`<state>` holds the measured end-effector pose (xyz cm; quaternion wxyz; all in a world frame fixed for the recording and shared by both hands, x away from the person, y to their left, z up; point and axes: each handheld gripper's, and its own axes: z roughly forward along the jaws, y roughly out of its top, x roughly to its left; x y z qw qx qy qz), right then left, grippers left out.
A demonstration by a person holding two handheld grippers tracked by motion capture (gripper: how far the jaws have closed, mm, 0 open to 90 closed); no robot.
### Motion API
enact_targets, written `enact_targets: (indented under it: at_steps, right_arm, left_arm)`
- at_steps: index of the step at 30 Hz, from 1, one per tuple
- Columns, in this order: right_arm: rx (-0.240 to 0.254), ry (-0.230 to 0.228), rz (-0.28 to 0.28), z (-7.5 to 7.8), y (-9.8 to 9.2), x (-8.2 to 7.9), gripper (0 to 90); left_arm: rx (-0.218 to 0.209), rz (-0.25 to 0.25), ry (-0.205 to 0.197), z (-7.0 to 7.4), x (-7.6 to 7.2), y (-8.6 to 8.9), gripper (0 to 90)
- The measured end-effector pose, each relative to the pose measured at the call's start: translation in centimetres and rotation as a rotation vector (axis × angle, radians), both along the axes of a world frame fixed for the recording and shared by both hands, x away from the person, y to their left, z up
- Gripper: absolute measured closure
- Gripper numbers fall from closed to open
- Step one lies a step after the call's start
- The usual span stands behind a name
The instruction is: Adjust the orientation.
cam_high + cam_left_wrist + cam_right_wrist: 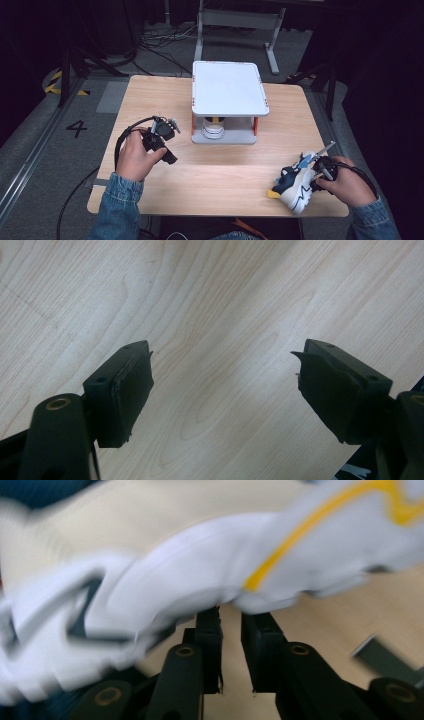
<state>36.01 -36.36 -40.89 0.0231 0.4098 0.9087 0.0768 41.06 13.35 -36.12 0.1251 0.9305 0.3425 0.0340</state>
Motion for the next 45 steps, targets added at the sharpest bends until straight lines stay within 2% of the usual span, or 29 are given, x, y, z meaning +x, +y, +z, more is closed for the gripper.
enact_targets:
  at_steps: [4,11,15,17,21,27,29,33,36,42,45]
  right_arm:
    - [0.020,-0.043,0.040,-0.6,0.7,0.8,71.6]
    - [0.140,-0.161,0.037,-1.4,2.3,2.0,69.8]
    - [0.162,-0.156,0.028,-1.3,2.2,2.0,71.0]
    - [0.148,-0.136,0.041,-0.8,1.9,1.7,75.6]
    - [0.131,-0.158,0.049,1.1,1.4,0.9,83.4]
    - [0.204,-0.255,0.091,4.1,2.6,-0.7,84.9]
    - [0.223,-0.272,0.121,4.5,3.4,-1.0,84.9]
    - [0.235,-0.247,0.186,4.3,5.3,-1.1,84.4]
    - [0.206,-0.211,0.216,3.8,5.9,-1.0,84.7]
    - [0.167,-0.200,0.209,3.8,5.6,-1.4,90.0]
    - [0.142,-0.177,0.178,4.0,4.7,-1.7,90.0]
  left_arm:
    - [0.002,-0.002,-0.001,-0.1,0.0,0.1,21.7]
    - [-0.009,0.005,-0.007,0.1,-0.4,0.4,21.5]
    - [-0.008,0.007,-0.011,0.1,-0.4,0.5,21.4]
    - [-0.010,0.006,-0.010,0.1,-0.4,0.6,21.3]
    - [-0.007,0.007,-0.009,0.0,-0.4,0.4,21.3]
    - [-0.003,0.002,-0.007,0.0,-0.6,0.4,21.3]
    - [-0.006,0.001,-0.005,0.0,-0.8,0.5,21.3]
    - [-0.006,0.010,-0.005,-0.1,-1.0,0.8,21.3]
    - [-0.005,0.013,-0.006,-0.1,-1.1,1.0,21.3]
    - [-0.009,0.006,-0.004,-0.1,-1.0,0.8,21.0]
    - [-0.005,-0.001,0.000,-0.1,-0.7,0.4,20.9]
